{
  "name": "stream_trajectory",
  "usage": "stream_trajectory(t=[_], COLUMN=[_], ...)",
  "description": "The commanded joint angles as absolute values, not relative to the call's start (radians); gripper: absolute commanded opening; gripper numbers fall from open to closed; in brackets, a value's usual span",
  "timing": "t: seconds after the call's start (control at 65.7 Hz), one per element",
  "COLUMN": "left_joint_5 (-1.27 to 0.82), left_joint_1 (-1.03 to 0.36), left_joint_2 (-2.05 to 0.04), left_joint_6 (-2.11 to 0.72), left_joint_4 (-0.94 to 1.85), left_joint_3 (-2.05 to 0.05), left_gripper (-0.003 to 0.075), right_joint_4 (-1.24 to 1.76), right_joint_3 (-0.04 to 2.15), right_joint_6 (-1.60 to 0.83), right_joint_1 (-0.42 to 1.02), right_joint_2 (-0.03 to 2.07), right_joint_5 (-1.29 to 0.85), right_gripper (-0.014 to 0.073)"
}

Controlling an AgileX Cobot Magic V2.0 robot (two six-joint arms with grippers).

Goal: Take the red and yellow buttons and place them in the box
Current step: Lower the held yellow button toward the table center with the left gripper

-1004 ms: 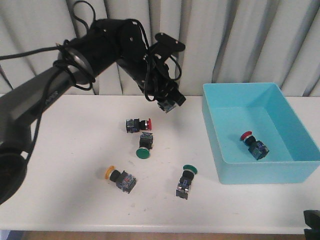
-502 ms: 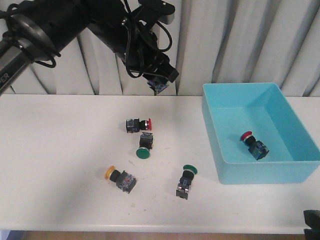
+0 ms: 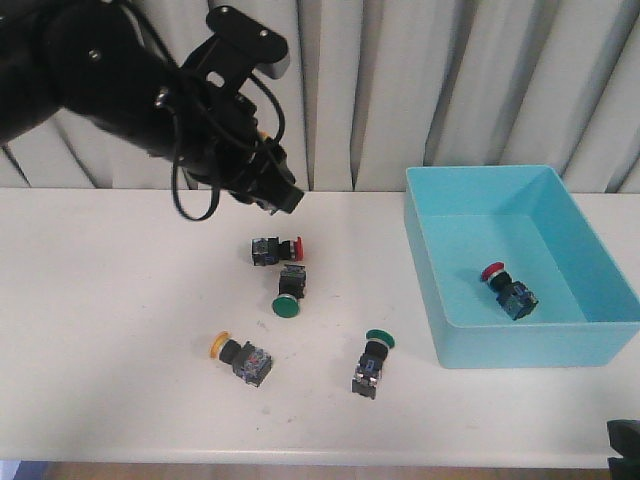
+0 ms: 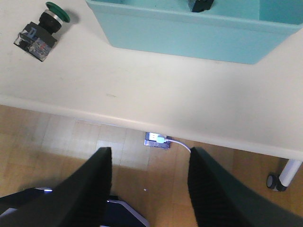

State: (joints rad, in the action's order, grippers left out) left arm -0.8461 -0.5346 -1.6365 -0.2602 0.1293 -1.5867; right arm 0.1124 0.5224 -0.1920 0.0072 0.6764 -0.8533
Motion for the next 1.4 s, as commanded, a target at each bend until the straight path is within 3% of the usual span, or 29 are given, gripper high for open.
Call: stream_trajectory(t=[0.0, 0.167, 0.396, 0.578, 0.928, 1.126, 1.385], left_joint_5=[-0.715, -0.554, -0.182, 0.018, -0.032, -0.254, -0.274], left_joint_1=[-0.548, -0.548, -0.580, -0.638, -0.757, -0.757, -0.727], left_joint_2=[-1.495, -1.311, -1.099, -1.047, -1.056, -1.098, -1.177], left_joint_6=[-0.273, -0.297, -0.344, -0.340, -0.369, -0.370, -0.530], left_joint_4=[0.162, 0.162, 0.179, 0.249, 0.263, 0.363, 0.546], left_joint_3=[-1.483, -1.197, -0.807, -0.641, -0.642, -0.760, -0.826], left_gripper=[0.0185, 0.0185, 0.0185, 0.0185, 0.0185, 0.0185, 0.0193], right_joint_4=[0.114, 0.114, 0.114, 0.114, 0.114, 0.114, 0.114], right_joint_3=[0.548, 0.548, 0.548, 0.548, 0.548, 0.548, 0.548], right_joint_6=[-0.192, -0.192, -0.192, -0.192, -0.192, -0.192, -0.192], right_joint_1=[0.004, 0.004, 0.004, 0.004, 0.004, 0.004, 0.004], right_joint_2=[0.674, 0.674, 0.674, 0.674, 0.674, 0.674, 0.674], right_joint_5=[-0.805, -0.805, -0.805, -0.805, -0.809, -0.809, -0.809], right_gripper=[0.0359, 0.0359, 0.0359, 0.0359, 0.0359, 0.0359, 0.0359])
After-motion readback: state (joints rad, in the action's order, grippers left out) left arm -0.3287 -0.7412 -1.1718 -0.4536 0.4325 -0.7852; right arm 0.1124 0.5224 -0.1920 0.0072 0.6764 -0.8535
